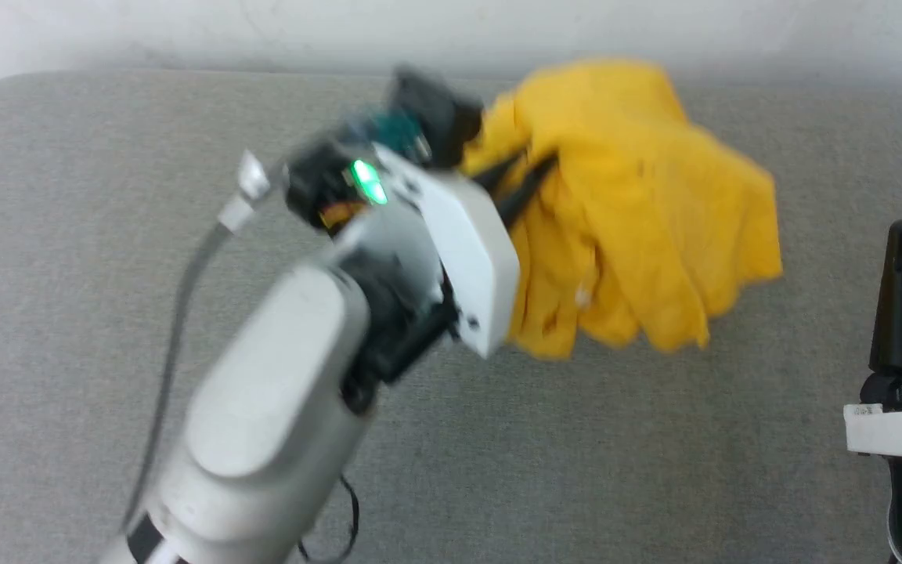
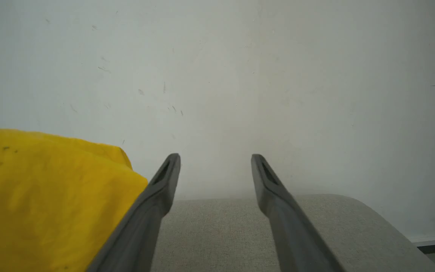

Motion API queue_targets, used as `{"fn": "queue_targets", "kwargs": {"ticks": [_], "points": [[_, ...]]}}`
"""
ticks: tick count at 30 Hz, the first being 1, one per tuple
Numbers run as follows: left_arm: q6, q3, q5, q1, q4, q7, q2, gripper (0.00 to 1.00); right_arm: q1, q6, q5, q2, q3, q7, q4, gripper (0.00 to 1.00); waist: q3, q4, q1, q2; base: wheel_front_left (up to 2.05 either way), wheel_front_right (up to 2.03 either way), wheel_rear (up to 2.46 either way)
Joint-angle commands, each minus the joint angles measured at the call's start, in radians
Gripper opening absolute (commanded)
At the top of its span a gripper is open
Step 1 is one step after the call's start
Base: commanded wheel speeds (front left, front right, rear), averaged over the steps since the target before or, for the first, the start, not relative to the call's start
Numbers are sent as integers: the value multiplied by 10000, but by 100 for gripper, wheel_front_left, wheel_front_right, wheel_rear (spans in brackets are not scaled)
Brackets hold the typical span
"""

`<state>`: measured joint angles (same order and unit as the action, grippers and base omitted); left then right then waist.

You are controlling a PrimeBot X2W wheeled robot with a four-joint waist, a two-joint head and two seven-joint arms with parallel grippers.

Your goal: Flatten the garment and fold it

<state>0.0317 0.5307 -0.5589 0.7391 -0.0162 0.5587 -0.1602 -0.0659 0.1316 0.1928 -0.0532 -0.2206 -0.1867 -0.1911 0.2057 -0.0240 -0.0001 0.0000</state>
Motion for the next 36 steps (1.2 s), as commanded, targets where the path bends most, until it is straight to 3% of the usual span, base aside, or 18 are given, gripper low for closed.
{"fn": "queue_targets", "kwargs": {"ticks": [1, 11, 12, 13, 18, 23, 26, 30, 33, 36], "points": [[11, 226, 237, -377, 291, -307, 37, 0, 65, -9, 59, 29, 44, -63, 27, 100, 240, -276, 1, 0, 0, 0, 0], [133, 1538, 1306, -1625, 4299, -2781, 588, 0, -54, -9, -32, 29, 298, 59, 57, 100, 297, -344, 1, 0, 0, 0, 0], [145, 1596, 1318, -1614, 4591, -2952, 658, 36, -56, -9, -44, 29, 315, 90, 39, 100, 279, -304, 1, 0, 0, 0, 0], [133, 1576, 1245, -1604, 4804, -3171, 745, 100, -49, -9, -59, 29, 323, 119, 20, 100, 251, -250, 1, 0, 0, 0, 0], [39, 1334, 797, -1363, 4925, -4304, 996, 100, 18, -9, -161, 29, 393, 298, -86, 100, 81, 38, 1, 0, 0, 0, 0], [-212, 723, 396, -1425, 3641, -5205, 905, 100, 112, -9, -139, 30, 353, 377, -169, 100, -79, 254, 1, 0, 0, 0, 0], [-731, -15, 387, -1843, 2372, -5896, 356, 100, 202, -9, -71, 30, 375, 383, -139, 100, -125, 300, 1, 0, 0, 0, 0], [-1800, -1268, 687, -3096, 507, -7120, -664, 100, 377, -9, 39, 30, 426, 343, -39, 100, -136, 324, 1, 0, 0, 0, 0], [-2479, -2142, 736, -4513, -740, -7778, -1133, 100, 506, -9, 80, 30, 433, 322, 47, 100, -123, 375, 1, 0, 0, 0, 0], [-2865, -2785, 1007, -5976, -1661, -8102, -1415, 100, 620, -9, 120, 30, 468, 315, 137, 100, -78, 429, 1, 0, 0, 0, 0]]}}
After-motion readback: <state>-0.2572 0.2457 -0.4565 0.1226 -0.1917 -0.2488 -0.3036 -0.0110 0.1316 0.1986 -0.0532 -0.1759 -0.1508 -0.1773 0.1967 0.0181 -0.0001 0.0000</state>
